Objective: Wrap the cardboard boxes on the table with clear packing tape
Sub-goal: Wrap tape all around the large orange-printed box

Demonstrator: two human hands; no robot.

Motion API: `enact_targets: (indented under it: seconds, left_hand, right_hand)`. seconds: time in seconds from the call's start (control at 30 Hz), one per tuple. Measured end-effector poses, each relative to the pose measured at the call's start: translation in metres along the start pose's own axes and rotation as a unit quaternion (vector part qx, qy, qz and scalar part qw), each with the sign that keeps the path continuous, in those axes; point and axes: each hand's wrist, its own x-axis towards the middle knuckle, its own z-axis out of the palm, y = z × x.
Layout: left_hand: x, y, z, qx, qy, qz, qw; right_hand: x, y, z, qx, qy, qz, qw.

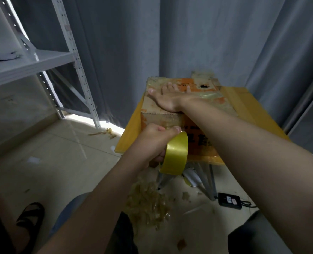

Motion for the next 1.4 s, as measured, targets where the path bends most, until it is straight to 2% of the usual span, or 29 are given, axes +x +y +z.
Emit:
enact_targets:
  seconds: [0.1,0.2,0.3,0.43,0.5,0.53,0.63,0.73,0.87,0.93,1.0,1.13,1.2,1.4]
  left_hand:
    - [0.001,0.001,-0.003,0.037,-0.008,0.002,0.999]
    - [0.001,-0.007,0.002,0.062,-0.024,-0.039,0.997]
    - [-0.003,-0.019,0.01,0.0,-0.029,-0.077,0.997]
    - [-0.002,-0.022,0.012,-0.021,-0.008,-0.059,0.998]
    - [-0.005,-0.019,0.012,-0.014,0.003,-0.056,0.998]
    - [-0.007,-0.018,0.012,-0.013,0.009,-0.056,0.998]
    - [-0.013,-0.014,0.014,-0.026,0.02,-0.066,0.997]
    - [-0.013,-0.014,0.017,-0.028,0.033,-0.067,0.997]
    - [-0.01,-0.013,0.026,-0.064,0.053,-0.076,0.994]
    - [-0.013,-0.009,0.031,-0.093,0.05,-0.089,0.99]
    - [-0.014,-0.007,0.035,-0.093,0.051,-0.097,0.99]
    - [-0.015,-0.004,0.04,-0.074,0.059,-0.1,0.99]
    - [-0.017,-0.004,0.041,-0.07,0.066,-0.097,0.991]
    - [-0.014,-0.007,0.039,-0.087,0.069,-0.091,0.99]
  right_hand:
    - [0.0,-0.002,-0.001,0.002,-0.002,0.012,1.0]
    - [0.001,0.0,0.0,0.005,-0.003,0.011,1.0]
    - [0.002,0.0,0.0,0.013,-0.001,0.01,1.0]
    - [0.004,0.002,0.003,0.056,0.024,0.001,0.998]
    - [0.006,0.004,0.002,0.124,0.088,-0.025,0.988]
    - [0.006,0.007,-0.001,0.176,0.145,-0.034,0.973]
    - [-0.004,0.023,-0.015,0.284,0.318,-0.042,0.904]
    - [-0.023,0.052,-0.027,0.287,0.368,-0.011,0.884]
    - [-0.047,0.116,-0.029,0.311,0.399,0.128,0.853]
    - [-0.064,0.149,-0.017,0.305,0.359,0.197,0.86]
    - [-0.081,0.174,0.005,0.283,0.272,0.238,0.888]
    - [-0.102,0.195,0.045,0.241,0.118,0.247,0.931]
    - [-0.107,0.193,0.057,0.214,0.092,0.24,0.943]
    - [-0.108,0.179,0.067,0.097,0.079,0.237,0.963]
